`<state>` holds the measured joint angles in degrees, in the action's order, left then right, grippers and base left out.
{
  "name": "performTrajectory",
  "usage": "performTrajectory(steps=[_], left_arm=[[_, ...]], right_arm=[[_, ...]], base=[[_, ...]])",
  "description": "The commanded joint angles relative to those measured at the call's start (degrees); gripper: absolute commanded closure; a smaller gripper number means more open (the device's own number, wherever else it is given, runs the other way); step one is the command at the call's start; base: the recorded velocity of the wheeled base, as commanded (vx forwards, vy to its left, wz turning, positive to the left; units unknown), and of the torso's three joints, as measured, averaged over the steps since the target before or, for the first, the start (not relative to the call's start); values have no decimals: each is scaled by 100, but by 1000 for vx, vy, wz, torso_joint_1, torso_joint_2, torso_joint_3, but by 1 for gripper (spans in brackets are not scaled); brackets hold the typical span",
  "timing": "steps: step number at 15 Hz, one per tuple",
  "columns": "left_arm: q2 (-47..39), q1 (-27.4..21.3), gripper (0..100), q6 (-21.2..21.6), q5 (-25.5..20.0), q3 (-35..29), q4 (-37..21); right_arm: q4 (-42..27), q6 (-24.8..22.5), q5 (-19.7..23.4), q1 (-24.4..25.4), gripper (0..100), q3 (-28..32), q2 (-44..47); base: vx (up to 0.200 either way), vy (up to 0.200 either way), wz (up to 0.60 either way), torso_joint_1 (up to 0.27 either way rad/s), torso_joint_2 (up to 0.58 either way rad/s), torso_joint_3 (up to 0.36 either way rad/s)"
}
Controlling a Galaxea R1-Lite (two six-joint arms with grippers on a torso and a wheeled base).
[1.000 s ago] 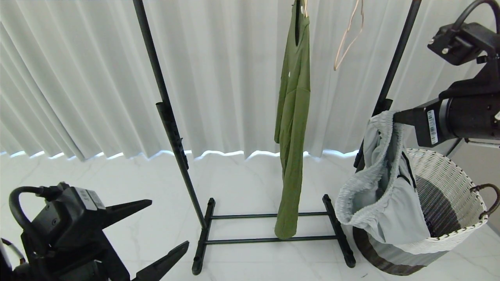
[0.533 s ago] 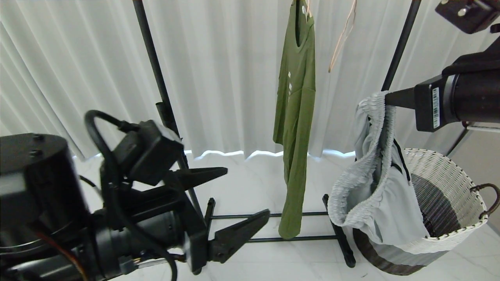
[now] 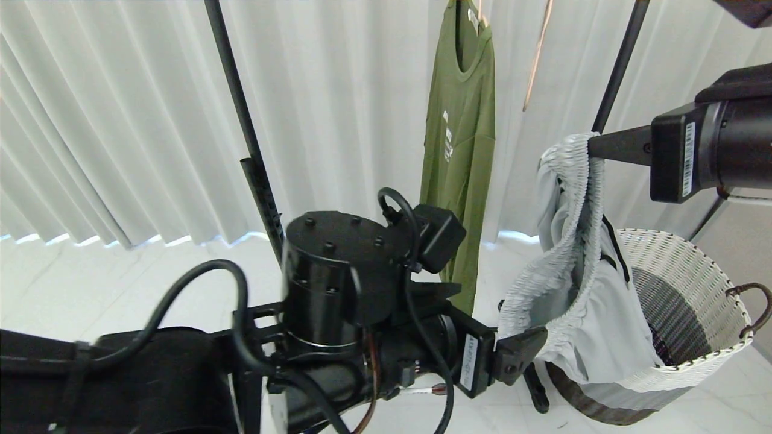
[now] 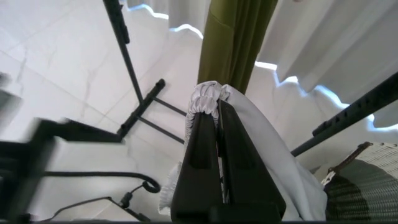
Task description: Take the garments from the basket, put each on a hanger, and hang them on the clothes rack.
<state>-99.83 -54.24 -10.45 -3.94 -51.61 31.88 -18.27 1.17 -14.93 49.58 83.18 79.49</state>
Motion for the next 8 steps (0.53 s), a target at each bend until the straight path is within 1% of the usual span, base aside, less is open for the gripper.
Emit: performTrajectory(steps=[1, 3, 4, 5, 6, 8], left_arm=[[-687, -34, 0, -318, 200, -270, 3], [-933, -26, 0, -924, 253, -543, 11], [-1056, 18, 0, -1240, 385, -710, 11], [-1197, 62, 0, -1451, 570, -841, 3], [-1329, 106, 0, -1495, 684, -912, 3], [-1478, 177, 0, -1495, 693, -885, 3]], right_arm=[[43, 15, -1, 17, 100, -12, -22], [78, 24, 8, 17, 100, -12, -13], [96, 24, 8, 25, 100, -12, -22], [131, 24, 8, 43, 100, -12, -22], [193, 41, 8, 52, 100, -12, -22], [272, 155, 8, 52, 100, -12, -31]], base=[[0, 0, 0, 0, 0, 0], [0, 0, 0, 0, 0, 0], [0, 0, 0, 0, 0, 0], [0, 0, 0, 0, 0, 0], [0, 0, 0, 0, 0, 0], [0, 0, 0, 0, 0, 0]])
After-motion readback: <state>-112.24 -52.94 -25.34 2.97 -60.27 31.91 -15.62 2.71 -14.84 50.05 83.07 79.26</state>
